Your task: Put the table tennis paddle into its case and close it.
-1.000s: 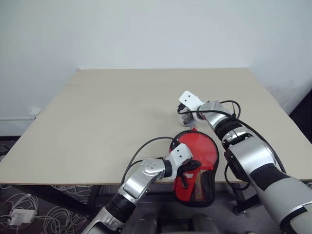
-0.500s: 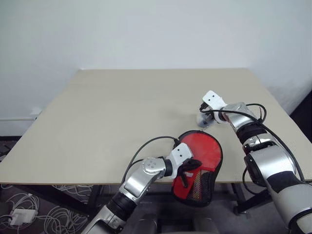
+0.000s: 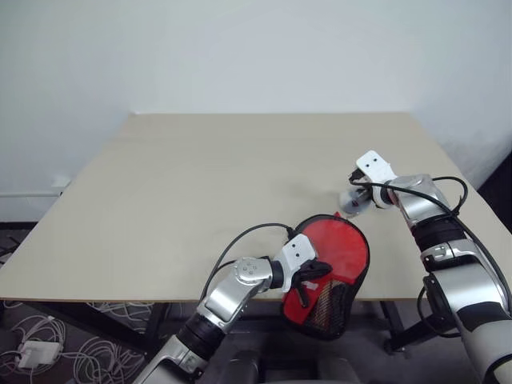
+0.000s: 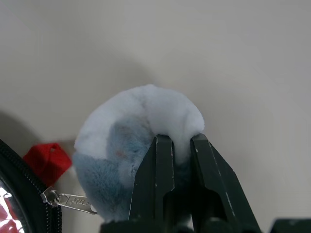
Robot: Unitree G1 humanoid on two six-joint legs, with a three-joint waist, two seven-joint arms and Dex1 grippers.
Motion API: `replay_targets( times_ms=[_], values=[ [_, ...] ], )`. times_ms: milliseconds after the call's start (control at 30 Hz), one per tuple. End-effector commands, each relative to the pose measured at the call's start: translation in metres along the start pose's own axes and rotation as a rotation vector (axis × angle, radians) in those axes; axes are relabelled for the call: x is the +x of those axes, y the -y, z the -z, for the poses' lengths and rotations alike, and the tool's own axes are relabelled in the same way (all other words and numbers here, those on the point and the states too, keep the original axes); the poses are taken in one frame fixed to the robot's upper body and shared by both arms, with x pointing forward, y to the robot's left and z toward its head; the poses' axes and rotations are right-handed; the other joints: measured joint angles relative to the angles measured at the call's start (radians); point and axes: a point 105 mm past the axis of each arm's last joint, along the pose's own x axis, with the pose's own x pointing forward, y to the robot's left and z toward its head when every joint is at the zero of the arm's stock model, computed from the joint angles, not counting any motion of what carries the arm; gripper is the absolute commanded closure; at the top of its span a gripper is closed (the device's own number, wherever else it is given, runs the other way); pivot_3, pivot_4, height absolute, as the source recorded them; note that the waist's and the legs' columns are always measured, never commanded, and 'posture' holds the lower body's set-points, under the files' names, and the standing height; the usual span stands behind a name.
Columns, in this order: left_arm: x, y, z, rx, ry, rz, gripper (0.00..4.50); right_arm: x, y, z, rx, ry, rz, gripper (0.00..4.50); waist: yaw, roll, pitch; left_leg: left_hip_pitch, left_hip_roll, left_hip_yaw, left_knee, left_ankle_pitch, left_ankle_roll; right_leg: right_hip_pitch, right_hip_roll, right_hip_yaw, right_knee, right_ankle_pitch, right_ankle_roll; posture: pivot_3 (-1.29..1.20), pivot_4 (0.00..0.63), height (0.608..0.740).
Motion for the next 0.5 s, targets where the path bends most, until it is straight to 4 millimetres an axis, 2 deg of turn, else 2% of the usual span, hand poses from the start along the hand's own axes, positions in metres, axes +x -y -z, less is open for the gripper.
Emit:
replay_targets(
  times_ms=[33,200,267,300,367,500],
  values=[
    [-0.003,-0.004,0.014,-0.011,-0.062,-0.018,4.50,-0.025,0.031,-0.007,0.038,0.041,0.115,4.49,0.000,0.000,0.000,0.000,0.000,0.000,0.000,0.000,0.000,0.000,0.000,0.000,0.000,0.000,0.000,0.00,0.000,0.734],
    [-0.003,-0.004,0.015,-0.011,-0.066,-0.013,4.50,-0.032,0.030,0.004,0.112,0.020,0.102,4.49,0.000,0.000,0.000,0.000,0.000,0.000,0.000,0.000,0.000,0.000,0.000,0.000,0.000,0.000,0.000,0.00,0.000,0.734],
    [-0.003,-0.004,0.015,-0.010,-0.066,-0.011,4.50,-0.033,0.025,0.009,0.114,-0.003,0.076,3.83,-0.001,0.000,0.000,0.000,0.000,0.001,0.000,0.000,0.000,0.000,0.000,0.000,0.000,0.000,0.000,0.00,0.000,0.734],
    [-0.003,-0.004,0.015,-0.010,-0.066,-0.010,4.50,-0.033,0.023,0.011,0.107,-0.015,0.067,3.64,0.000,0.000,0.000,0.000,0.000,0.001,0.000,0.000,0.000,0.000,0.000,0.000,0.000,0.000,0.000,0.00,0.000,0.734],
    [-0.002,-0.005,0.015,-0.009,-0.065,-0.010,4.50,-0.035,0.020,0.015,0.085,-0.049,0.042,2.88,0.000,0.000,0.000,0.000,0.000,0.001,0.001,0.000,0.000,0.000,0.000,0.000,0.000,0.000,0.000,0.00,0.000,0.734],
    [-0.002,-0.006,0.015,-0.006,-0.064,-0.013,4.50,-0.048,0.020,0.008,0.002,-0.082,-0.025,1.47,-0.001,0.000,0.000,0.000,0.001,0.001,0.001,0.000,0.000,0.001,0.000,0.000,0.000,0.000,0.000,0.00,0.000,0.734]
  ],
)
